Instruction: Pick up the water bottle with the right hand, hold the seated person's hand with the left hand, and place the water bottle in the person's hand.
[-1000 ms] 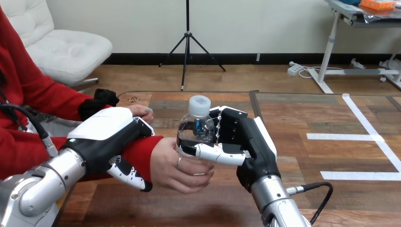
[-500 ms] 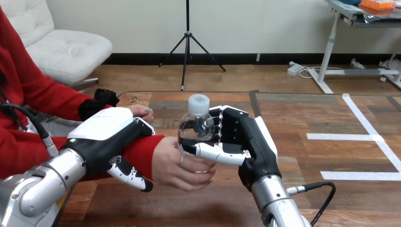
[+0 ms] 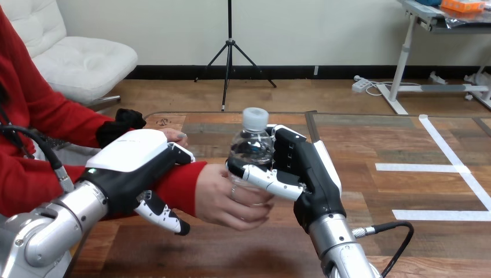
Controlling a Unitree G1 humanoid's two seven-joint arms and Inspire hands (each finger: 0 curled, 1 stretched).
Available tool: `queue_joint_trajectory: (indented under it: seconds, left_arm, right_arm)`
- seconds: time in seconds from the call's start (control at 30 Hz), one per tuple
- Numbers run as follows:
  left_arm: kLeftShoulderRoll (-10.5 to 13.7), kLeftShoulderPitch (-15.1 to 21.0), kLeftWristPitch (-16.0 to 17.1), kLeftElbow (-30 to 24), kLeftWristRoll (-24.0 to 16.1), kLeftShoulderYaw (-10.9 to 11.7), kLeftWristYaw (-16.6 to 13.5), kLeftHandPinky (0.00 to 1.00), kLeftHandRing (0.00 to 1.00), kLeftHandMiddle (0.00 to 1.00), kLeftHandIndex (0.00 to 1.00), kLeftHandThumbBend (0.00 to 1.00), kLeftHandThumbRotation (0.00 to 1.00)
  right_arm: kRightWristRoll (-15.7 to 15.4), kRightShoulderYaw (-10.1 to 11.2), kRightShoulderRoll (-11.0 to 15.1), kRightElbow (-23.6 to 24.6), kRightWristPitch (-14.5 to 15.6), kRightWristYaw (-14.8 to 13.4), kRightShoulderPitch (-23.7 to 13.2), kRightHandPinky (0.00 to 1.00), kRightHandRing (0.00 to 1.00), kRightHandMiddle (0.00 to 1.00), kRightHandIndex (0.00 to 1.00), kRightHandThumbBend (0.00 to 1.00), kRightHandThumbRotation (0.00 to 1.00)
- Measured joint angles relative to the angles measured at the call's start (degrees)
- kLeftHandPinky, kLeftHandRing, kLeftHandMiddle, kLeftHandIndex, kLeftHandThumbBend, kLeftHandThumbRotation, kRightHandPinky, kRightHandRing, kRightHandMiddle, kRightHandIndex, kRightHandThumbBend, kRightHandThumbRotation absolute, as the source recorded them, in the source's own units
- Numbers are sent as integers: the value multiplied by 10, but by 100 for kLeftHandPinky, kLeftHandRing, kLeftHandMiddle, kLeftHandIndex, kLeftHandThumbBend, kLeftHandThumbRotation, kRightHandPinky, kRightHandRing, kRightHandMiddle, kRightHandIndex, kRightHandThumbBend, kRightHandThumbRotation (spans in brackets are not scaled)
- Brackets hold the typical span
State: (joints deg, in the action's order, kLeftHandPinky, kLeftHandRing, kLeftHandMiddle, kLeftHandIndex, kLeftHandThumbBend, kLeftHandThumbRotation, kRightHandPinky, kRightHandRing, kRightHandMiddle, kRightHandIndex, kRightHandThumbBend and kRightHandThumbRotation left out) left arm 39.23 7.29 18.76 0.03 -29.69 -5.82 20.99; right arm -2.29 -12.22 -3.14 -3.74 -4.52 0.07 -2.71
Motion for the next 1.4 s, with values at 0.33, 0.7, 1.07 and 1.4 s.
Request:
queue_joint_trajectory:
  seconds: [0.33,0.7,1.07,1.4]
  left_arm:
    - [1,-9,16,-1,0,0,-6,71,81,86,87,100,28]
    - [1,-25,35,-1,0,3,-33,88,94,96,98,100,40]
    - [0,-45,42,-1,2,5,-58,96,100,100,100,100,49]
    - [-5,-57,68,9,2,5,-96,98,100,100,100,100,55]
  right_arm:
    - [4,12,1,0,-9,16,-1,58,64,66,71,90,43]
    - [10,29,10,0,-14,37,-4,59,66,68,73,92,48]
    - [20,52,23,0,-27,51,-4,62,67,69,75,96,52]
    - [25,69,38,0,-41,62,-4,66,69,71,76,100,56]
